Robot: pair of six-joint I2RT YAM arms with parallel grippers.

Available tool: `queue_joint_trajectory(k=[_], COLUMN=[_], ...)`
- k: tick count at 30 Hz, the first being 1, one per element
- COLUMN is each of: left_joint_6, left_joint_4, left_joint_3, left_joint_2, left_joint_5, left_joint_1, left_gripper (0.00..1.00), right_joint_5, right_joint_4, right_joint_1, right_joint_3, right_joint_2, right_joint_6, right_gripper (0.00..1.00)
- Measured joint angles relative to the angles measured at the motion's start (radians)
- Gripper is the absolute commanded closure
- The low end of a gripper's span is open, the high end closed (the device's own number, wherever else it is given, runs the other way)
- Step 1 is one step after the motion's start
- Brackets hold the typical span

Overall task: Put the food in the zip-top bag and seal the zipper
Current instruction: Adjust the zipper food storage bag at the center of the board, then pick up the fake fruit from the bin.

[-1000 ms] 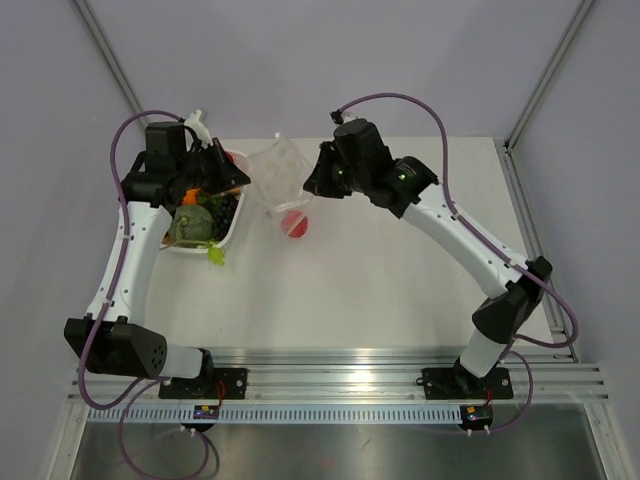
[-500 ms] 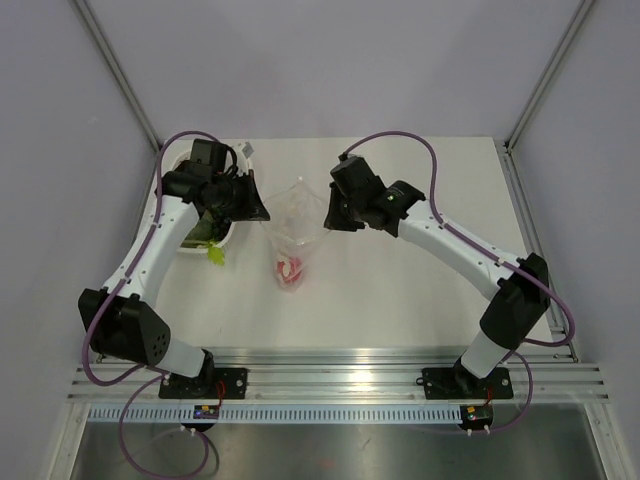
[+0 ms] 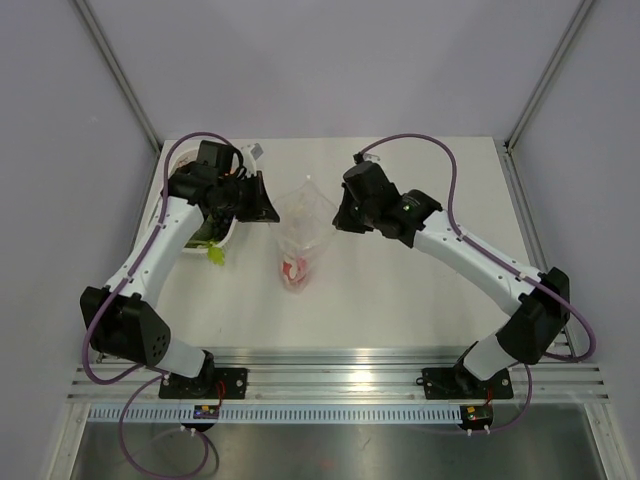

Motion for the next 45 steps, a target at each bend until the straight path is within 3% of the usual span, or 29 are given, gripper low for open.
queue_joint_trajectory(k=[10,12,13,15,18,27,32,39,45], left_joint_6=[0.034,0.043,0.049,0.061,0.070,0.072,0.027,-0.121,-0.195], left_joint_4=[0.014,0.014,0.013,0.005,-0.026,-0.050,-0.037,0.015,0.056], left_joint_3=[0.037,0.037,0.037,0.037,0.050,0.088,0.017,-0.148,-0.233], left_joint_2=[0.063,0.100,0.123,0.148,0.153,0.079,-0.006,-0.108,-0.134], left_joint_5=[-0.001,-0.010,-0.017,-0.033,-0.075,-0.177,-0.195,-0.366,-0.390], left_joint_1=[-0.008,-0.008,-0.008,-0.008,-0.007,0.066,0.203,0.376,0.504], left_gripper=[0.98,0.81,0.59,0.45,0.33,0.32,0.34,0.35,0.49], right_joint_5=[0.034,0.034,0.034,0.034,0.034,0.023,0.008,-0.018,-0.037], right_joint_4=[0.044,0.050,0.054,0.062,0.063,0.087,0.110,0.140,0.166], right_joint_1=[0.000,0.000,0.000,0.000,0.000,0.000,0.000,0.000,0.000], right_joint_3=[-0.023,-0.023,-0.025,-0.033,-0.040,-0.040,-0.040,-0.046,-0.064], right_joint_2=[-0.079,-0.074,-0.070,-0.061,-0.045,-0.032,-0.032,-0.029,-0.029], right_joint_6=[0.016,0.021,0.023,0.026,0.029,0.029,0.028,0.026,0.026], right_gripper=[1.00,1.00,1.00,1.00,1.00,1.00,1.00,1.00,1.00])
